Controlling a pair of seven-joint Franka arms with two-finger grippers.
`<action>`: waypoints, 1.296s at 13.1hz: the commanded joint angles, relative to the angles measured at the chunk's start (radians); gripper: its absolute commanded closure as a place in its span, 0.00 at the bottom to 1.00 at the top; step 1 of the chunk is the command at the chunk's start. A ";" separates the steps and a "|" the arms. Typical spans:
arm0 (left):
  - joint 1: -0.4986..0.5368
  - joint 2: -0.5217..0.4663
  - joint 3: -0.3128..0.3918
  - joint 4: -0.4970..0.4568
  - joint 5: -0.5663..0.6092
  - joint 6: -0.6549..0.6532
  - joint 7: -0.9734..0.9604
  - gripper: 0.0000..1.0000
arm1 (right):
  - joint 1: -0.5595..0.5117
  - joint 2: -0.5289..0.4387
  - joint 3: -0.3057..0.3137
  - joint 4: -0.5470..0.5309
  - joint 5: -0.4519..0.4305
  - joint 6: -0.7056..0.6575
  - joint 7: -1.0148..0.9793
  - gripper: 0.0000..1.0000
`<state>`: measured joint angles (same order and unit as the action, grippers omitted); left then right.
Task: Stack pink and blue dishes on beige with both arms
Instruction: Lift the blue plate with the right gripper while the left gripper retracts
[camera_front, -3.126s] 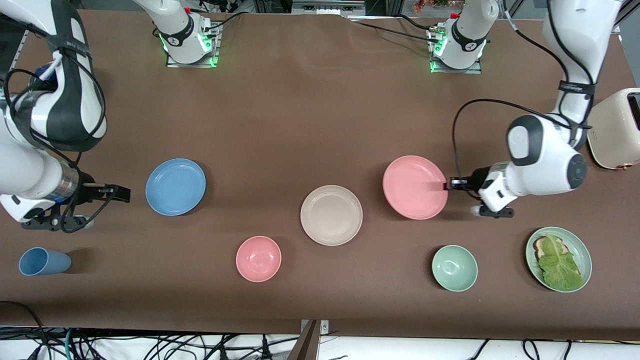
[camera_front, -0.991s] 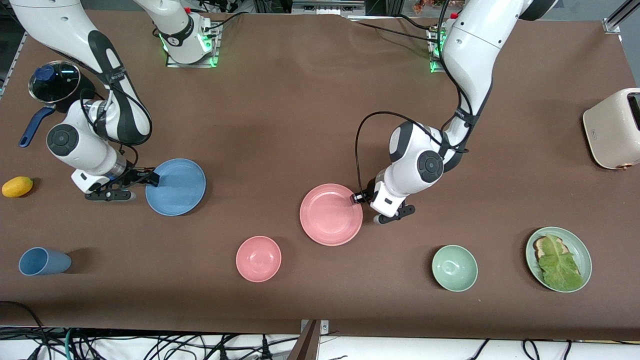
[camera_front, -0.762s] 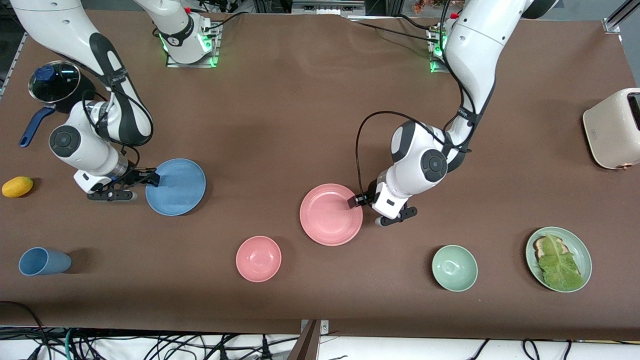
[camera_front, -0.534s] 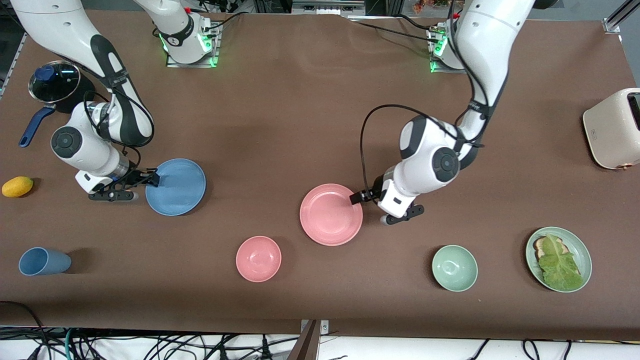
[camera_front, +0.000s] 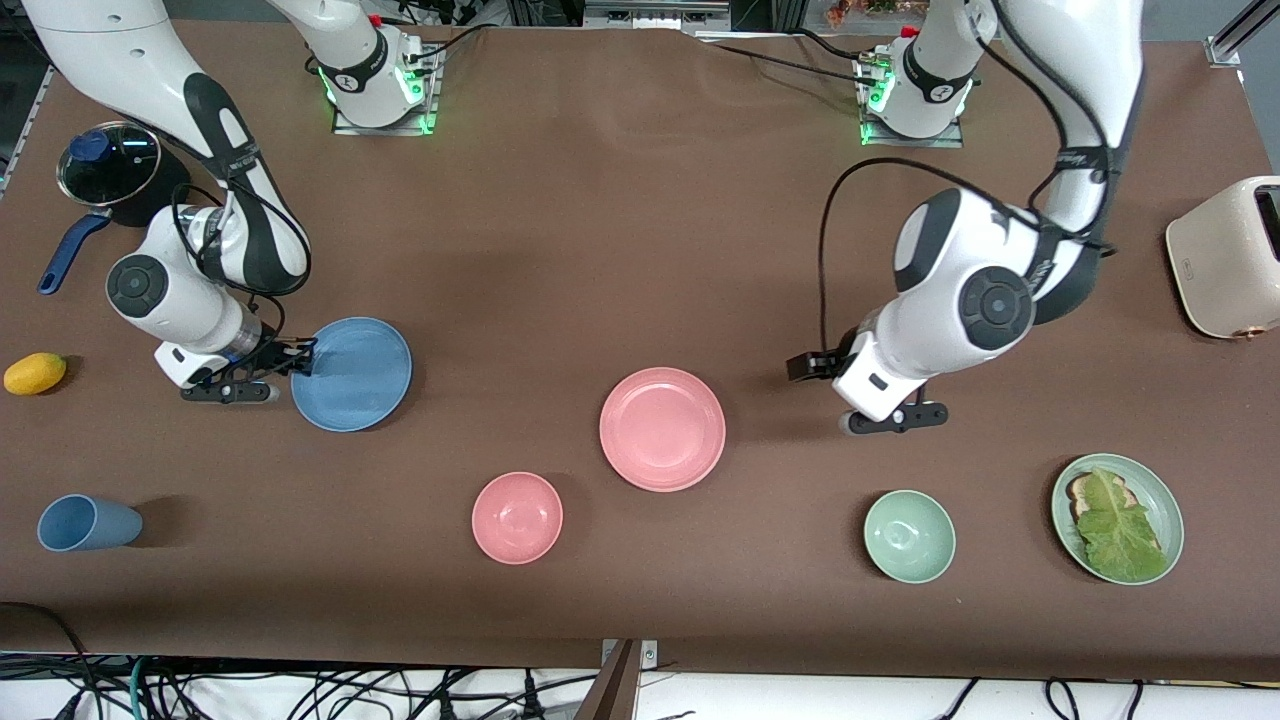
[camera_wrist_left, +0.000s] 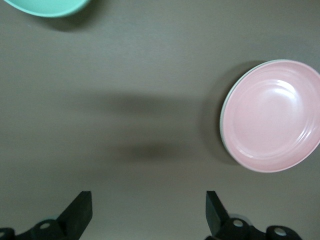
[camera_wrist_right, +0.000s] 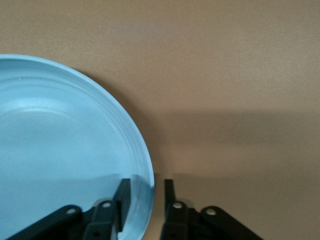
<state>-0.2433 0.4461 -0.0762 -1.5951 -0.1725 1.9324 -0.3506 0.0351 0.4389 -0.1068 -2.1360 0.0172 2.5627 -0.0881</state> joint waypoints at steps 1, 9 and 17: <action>0.082 -0.021 -0.001 0.004 0.025 -0.076 0.163 0.00 | -0.011 -0.008 0.010 -0.016 0.023 0.019 -0.024 0.73; 0.205 -0.056 0.026 0.029 0.143 -0.164 0.424 0.00 | -0.009 -0.014 0.012 -0.001 0.021 0.005 -0.030 1.00; 0.228 -0.124 0.024 0.250 0.157 -0.457 0.435 0.00 | -0.004 -0.026 0.065 0.367 0.023 -0.430 -0.033 1.00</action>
<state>-0.0235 0.3481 -0.0457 -1.3716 -0.0427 1.5258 0.0658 0.0369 0.4067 -0.0680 -1.8652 0.0228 2.2266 -0.0997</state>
